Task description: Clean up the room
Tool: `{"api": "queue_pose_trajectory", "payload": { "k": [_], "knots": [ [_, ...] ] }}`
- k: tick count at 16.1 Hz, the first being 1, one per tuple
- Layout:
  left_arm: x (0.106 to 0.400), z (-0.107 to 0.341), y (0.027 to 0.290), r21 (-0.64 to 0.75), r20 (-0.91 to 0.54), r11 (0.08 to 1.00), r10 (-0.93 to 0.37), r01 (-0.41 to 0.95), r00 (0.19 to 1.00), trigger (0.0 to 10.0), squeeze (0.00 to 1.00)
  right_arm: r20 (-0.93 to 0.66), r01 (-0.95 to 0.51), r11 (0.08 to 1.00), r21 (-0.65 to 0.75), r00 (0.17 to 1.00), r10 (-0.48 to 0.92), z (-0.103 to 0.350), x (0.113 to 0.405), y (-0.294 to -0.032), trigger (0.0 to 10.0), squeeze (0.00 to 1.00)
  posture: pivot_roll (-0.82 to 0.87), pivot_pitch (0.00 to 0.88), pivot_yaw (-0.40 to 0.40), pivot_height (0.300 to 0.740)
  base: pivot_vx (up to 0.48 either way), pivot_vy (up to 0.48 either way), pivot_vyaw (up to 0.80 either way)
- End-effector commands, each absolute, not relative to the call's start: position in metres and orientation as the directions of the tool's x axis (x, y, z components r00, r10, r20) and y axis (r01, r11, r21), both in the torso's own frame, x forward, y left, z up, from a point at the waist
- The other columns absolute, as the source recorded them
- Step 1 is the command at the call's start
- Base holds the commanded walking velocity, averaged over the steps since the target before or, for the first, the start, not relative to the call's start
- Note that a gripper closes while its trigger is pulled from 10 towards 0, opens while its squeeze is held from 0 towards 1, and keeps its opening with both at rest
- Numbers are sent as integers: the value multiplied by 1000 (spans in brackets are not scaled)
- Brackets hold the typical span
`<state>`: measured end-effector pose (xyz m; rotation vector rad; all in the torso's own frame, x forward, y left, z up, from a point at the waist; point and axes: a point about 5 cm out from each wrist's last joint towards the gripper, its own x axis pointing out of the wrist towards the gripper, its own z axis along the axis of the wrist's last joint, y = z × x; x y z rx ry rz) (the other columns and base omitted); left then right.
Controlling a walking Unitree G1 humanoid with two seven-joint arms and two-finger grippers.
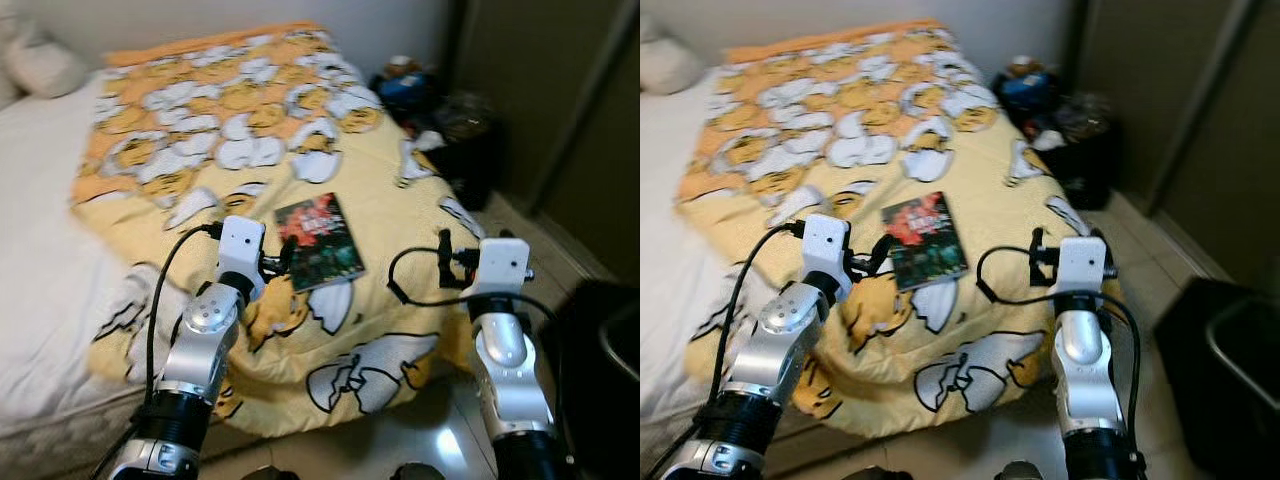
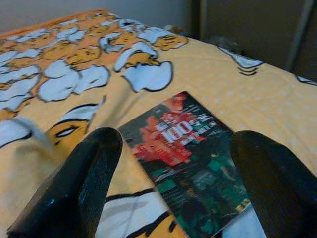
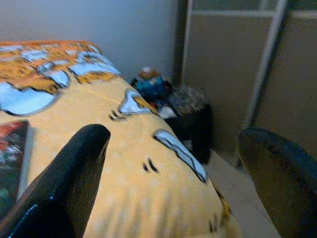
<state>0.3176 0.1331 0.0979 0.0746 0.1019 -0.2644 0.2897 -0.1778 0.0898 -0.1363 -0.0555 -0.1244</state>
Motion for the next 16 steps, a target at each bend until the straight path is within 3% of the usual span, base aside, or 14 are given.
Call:
{"api": "queue_pose_trajectory", "payload": {
  "k": [1,3,5,7,8,9,16],
  "knots": [
    [320,99,136,53,-113,965,-249,256,962,10000,0,66,112,986,-125,992,-104,92,290,-171,10000,1000,-177,0,139,740,0,0,-631],
    [322,86,147,-151,-196,983,-134,105,971,10000,0,53,103,986,-131,994,-97,91,288,-172,10000,1000,-178,0,140,740,0,0,-622],
    [324,77,157,-324,-263,945,-42,-47,964,10000,0,46,88,983,-160,996,-82,90,287,-172,10000,1000,-178,0,138,740,0,0,-619],
    [322,75,156,-274,-247,962,-50,-20,968,10000,0,32,25,972,-233,999,-18,91,288,-170,10000,1000,-189,0,119,740,0,431,-613],
    [321,74,155,-254,-246,967,-59,-6,968,10000,0,22,5,969,-247,1000,0,90,288,-169,10000,227,-191,0,118,740,0,0,-563],
    [320,77,144,-178,-213,982,-108,70,971,10000,0,-17,-12,965,-263,1000,8,86,288,-174,10000,0,-195,0,108,740,0,0,0],
    [324,77,128,-103,-191,986,-151,133,970,10000,0,-26,-8,969,-245,1000,2,91,289,-184,10000,0,-203,0,69,740,0,0,0]
  ]
}}
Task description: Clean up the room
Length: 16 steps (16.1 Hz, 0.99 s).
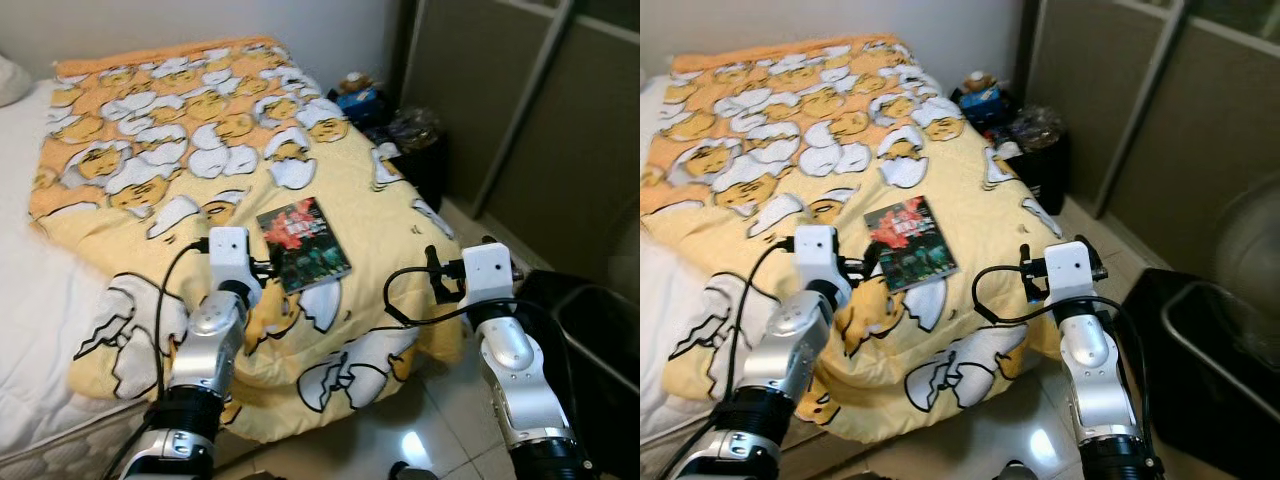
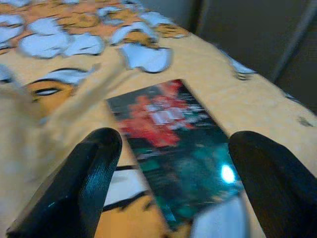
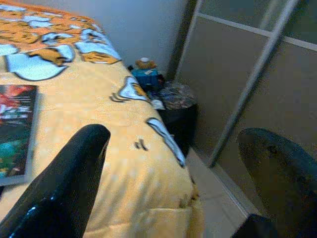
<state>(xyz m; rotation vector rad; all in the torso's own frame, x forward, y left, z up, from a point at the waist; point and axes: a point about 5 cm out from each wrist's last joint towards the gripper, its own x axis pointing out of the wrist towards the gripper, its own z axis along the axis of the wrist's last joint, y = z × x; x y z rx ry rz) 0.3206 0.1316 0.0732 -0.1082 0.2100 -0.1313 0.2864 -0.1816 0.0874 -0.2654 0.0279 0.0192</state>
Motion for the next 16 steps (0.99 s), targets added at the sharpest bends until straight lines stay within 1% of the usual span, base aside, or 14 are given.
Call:
{"api": "queue_pose_trajectory", "payload": {
  "k": [1,6,9,12,14,15,16],
  "knots": [
    [324,76,127,-106,-192,985,-153,135,969,10000,0,-23,-6,971,-241,1000,0,91,289,-183,10000,0,-203,0,71,740,0,0,0],
    [323,69,125,-99,-221,986,-151,132,964,10000,0,-15,-20,977,-213,1000,17,91,282,-176,10000,0,-219,0,94,740,0,0,0],
    [327,73,123,-81,-203,986,-156,143,967,10000,0,-31,-25,977,-210,999,19,88,279,-174,10000,0,-221,0,97,740,0,0,0],
    [331,76,124,-88,-193,987,-147,132,970,10000,0,-25,-21,977,-211,1000,17,90,282,-174,10000,0,-221,0,95,740,0,0,0],
    [327,78,133,-97,-160,989,-125,110,979,10000,0,14,16,978,-209,1000,-13,97,277,-177,10000,0,-228,0,95,740,0,0,0],
    [315,86,144,-119,-84,989,-101,91,991,10000,0,14,17,977,-214,1000,-14,96,269,-180,10000,0,-239,0,87,740,0,0,0],
    [309,89,147,-116,-60,989,-98,91,993,10000,0,7,17,977,-215,1000,-16,94,267,-182,10000,0,-238,0,84,740,0,0,0]
  ]
}}
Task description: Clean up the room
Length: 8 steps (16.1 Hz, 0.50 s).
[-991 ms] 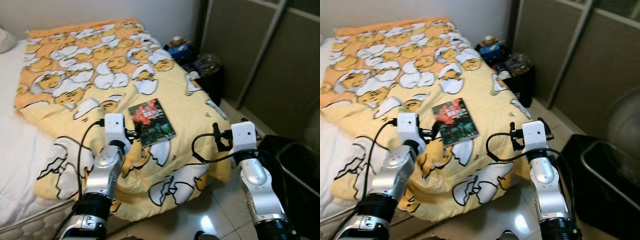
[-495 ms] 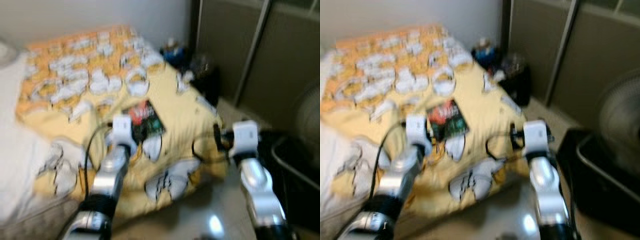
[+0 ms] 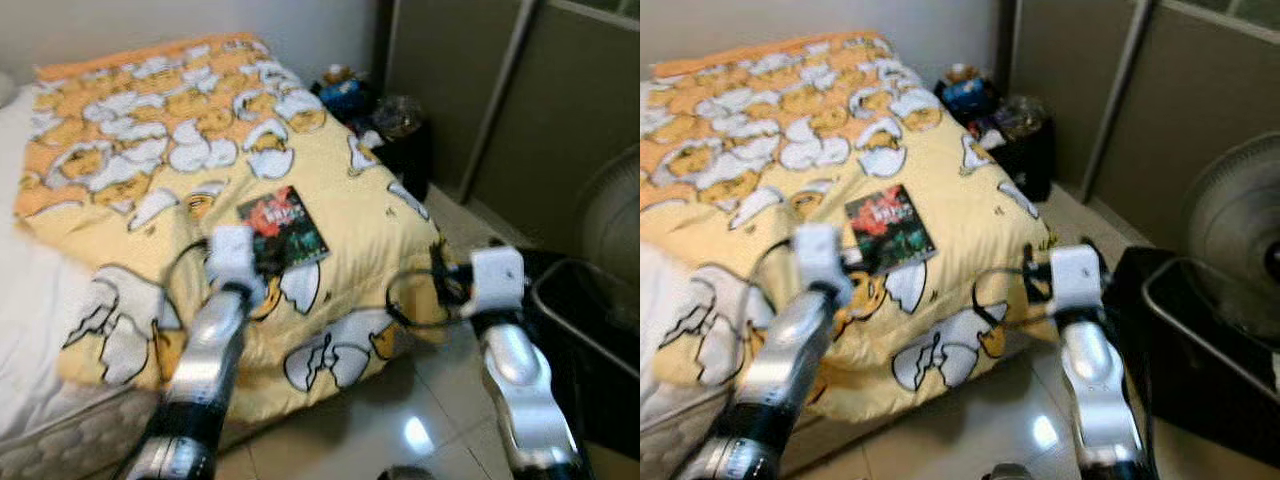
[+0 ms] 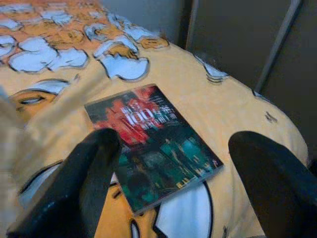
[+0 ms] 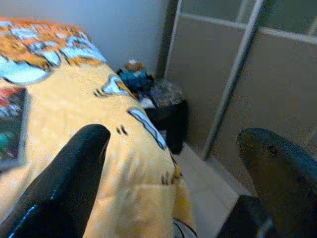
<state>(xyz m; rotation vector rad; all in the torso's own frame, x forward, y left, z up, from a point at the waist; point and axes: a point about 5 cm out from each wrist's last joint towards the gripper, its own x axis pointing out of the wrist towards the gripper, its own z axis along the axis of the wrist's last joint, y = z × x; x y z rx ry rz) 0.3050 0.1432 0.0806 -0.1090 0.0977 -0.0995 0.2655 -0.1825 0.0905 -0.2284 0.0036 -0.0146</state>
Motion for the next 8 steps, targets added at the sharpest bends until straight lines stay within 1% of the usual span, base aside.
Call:
{"api": "queue_pose_trajectory", "payload": {
  "k": [1,3,4,6,7,8],
  "knots": [
    [301,91,149,-111,-41,990,-97,92,994,10000,0,-13,19,978,-206,1000,-23,90,265,-185,10000,0,-221,0,73,740,0,0,0],
    [298,91,149,-105,-39,991,-92,87,995,10000,0,-16,16,979,-205,1000,-20,89,266,-187,10000,0,-213,0,70,740,0,0,0],
    [299,103,142,-68,29,989,-133,135,991,10000,0,20,18,980,-198,1000,-14,96,269,-188,10000,0,-208,0,60,740,0,0,0],
    [299,115,135,-25,88,983,-180,183,980,10000,0,45,21,980,-197,999,-13,101,271,-188,10000,0,-204,0,58,740,0,0,0],
    [298,118,130,8,88,977,-215,215,973,10000,0,51,24,981,-191,999,-14,102,272,-187,10000,0,-201,0,60,740,289,0,0],
    [298,118,129,16,80,975,-221,220,972,10000,0,51,23,982,-188,999,-14,102,272,-186,10000,0,-201,0,60,740,289,0,0]
  ]
}}
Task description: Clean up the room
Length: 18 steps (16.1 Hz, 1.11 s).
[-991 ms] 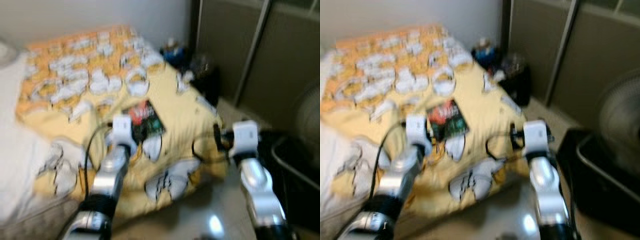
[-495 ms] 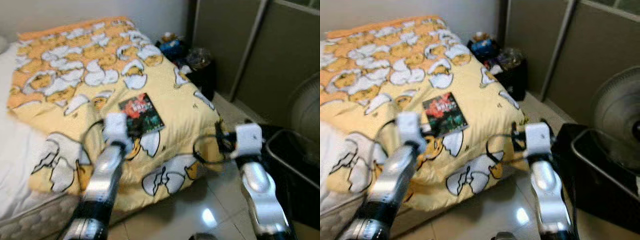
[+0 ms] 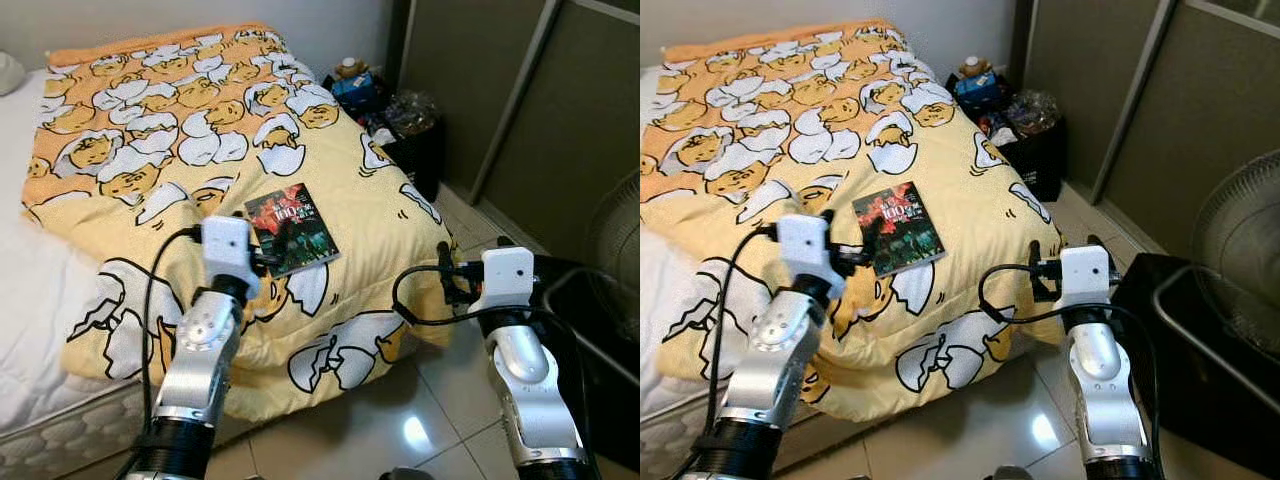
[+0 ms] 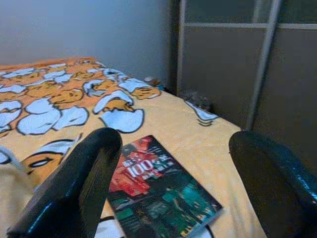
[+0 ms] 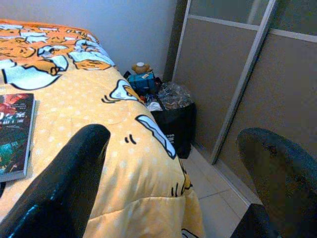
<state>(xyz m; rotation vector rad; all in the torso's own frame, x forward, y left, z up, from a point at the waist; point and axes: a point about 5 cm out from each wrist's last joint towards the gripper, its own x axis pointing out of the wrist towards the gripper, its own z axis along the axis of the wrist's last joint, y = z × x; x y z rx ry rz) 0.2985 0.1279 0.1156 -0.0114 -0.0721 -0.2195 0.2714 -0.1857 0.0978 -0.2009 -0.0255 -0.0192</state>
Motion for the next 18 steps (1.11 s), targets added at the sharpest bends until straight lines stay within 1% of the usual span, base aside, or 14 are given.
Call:
{"api": "queue_pose_trajectory", "payload": {
  "k": [1,3,4,5,6,8,11,14,16,18],
  "knots": [
    [298,118,128,19,63,973,-231,230,971,10000,0,50,19,983,-185,999,-10,102,272,-184,10000,0,-200,0,64,740,480,0,0],
    [298,118,127,18,60,973,-233,232,971,10000,0,50,18,983,-185,999,-9,101,272,-184,10000,0,-200,0,64,740,480,0,0],
    [300,116,128,3,42,973,-229,229,973,10000,0,39,8,983,-185,999,-1,99,272,-180,10000,0,-208,0,85,740,480,0,0],
    [301,115,129,-10,31,973,-228,229,973,10000,0,33,-3,982,-189,999,10,98,272,-177,10000,0,-211,0,89,740,454,0,0],
    [301,115,128,-15,29,972,-234,235,972,10000,0,32,-10,983,-186,999,16,98,272,-176,10000,0,-211,0,90,740,307,368,-650],
    [300,115,127,-17,25,969,-248,248,968,10000,0,32,-14,985,-172,999,20,96,269,-175,10000,0,-211,0,93,740,0,450,-644],
    [302,113,130,-9,9,973,-230,230,973,10000,0,45,-9,988,-154,999,16,95,268,-174,10000,0,-209,0,96,740,0,458,-673],
    [303,113,131,-14,9,974,-224,224,975,10000,0,29,-6,987,-162,1000,11,94,269,-174,10000,0,-208,0,97,740,0,456,0],
    [307,114,132,-19,-2,977,-213,213,977,10000,0,16,-13,986,-168,1000,16,93,269,-174,10000,0,-206,0,100,740,0,0,0],
    [310,111,129,14,-29,973,-229,229,973,10000,0,15,-15,986,-168,1000,17,92,269,-173,10000,0,-206,0,105,740,0,0,0]
  ]
}}
